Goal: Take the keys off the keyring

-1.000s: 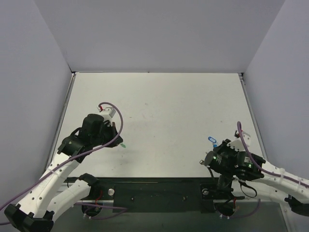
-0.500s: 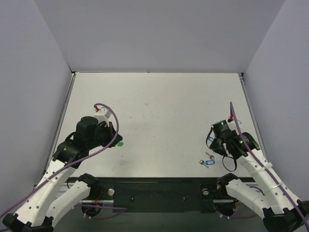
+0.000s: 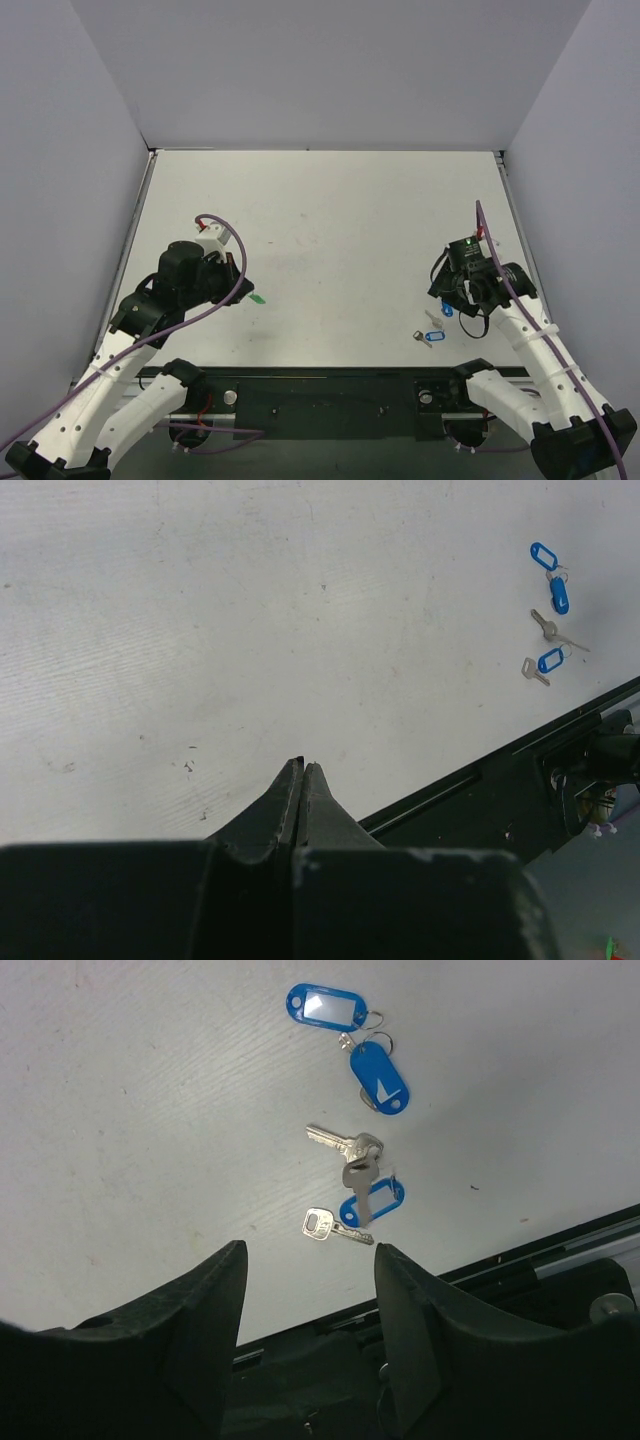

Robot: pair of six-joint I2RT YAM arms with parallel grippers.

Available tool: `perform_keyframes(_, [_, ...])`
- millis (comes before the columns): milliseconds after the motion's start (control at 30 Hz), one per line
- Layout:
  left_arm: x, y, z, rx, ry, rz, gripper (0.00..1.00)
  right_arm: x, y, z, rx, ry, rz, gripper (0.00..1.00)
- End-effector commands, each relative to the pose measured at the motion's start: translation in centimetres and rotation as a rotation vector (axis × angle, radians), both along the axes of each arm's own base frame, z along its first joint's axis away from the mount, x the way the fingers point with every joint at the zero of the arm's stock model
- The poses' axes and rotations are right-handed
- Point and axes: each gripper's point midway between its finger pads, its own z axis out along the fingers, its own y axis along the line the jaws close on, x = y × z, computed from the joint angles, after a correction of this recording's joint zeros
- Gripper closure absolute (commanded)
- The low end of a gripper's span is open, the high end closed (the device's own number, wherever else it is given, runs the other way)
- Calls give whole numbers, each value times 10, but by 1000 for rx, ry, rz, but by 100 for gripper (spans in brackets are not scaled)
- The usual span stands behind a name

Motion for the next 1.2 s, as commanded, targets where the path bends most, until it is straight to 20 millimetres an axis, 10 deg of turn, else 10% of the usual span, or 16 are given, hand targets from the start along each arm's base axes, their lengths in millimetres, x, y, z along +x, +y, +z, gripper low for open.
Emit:
perform_keyframes(0, [9, -2, 12, -21, -65, -1, 100, -12, -8, -4, -12, 9, -13, 47])
perform_keyframes(567, [8, -5, 10, -26, -57, -12, 100, -26, 31, 34, 221, -152, 136, 17])
perform_keyframes(833, [8, -11, 15, -49, -56, -26, 100, -35, 38, 88, 316, -363, 181, 12])
perform_keyframes(1167, [-7, -66, 14, -86, -56, -71, 100, -43, 34, 147, 359, -546, 194, 12])
